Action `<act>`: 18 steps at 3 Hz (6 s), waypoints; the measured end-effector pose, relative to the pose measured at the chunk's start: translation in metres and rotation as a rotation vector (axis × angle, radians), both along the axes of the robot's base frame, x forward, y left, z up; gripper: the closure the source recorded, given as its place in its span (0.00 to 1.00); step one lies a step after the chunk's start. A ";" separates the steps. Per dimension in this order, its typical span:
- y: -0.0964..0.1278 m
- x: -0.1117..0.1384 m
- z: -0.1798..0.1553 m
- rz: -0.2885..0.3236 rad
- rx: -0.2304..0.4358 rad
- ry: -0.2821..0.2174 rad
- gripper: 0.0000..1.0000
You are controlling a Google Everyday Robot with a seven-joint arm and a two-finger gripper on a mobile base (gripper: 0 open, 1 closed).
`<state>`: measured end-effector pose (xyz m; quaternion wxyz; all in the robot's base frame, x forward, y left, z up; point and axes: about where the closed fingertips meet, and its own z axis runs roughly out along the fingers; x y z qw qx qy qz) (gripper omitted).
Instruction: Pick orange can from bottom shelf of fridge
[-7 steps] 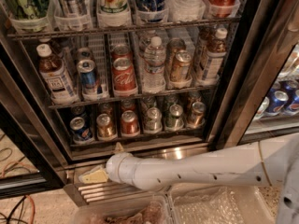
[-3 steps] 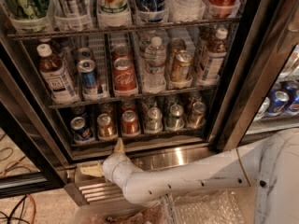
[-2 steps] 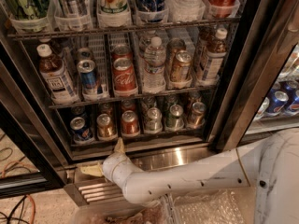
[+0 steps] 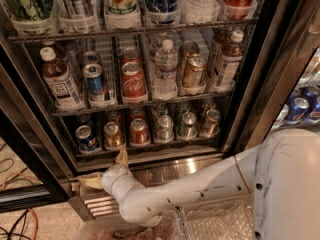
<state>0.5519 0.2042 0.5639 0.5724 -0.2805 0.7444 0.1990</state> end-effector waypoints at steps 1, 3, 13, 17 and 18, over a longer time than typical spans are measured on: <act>0.009 0.011 0.005 -0.051 -0.005 -0.061 0.00; -0.009 0.019 0.022 -0.223 0.023 -0.165 0.00; -0.034 0.076 0.032 -0.370 0.083 -0.244 0.33; -0.035 0.088 0.026 -0.368 0.071 -0.226 0.97; -0.032 0.084 0.039 -0.344 0.063 -0.249 1.00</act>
Offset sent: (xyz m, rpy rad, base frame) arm 0.0236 -0.0161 0.0322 0.0359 -0.2206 -0.2841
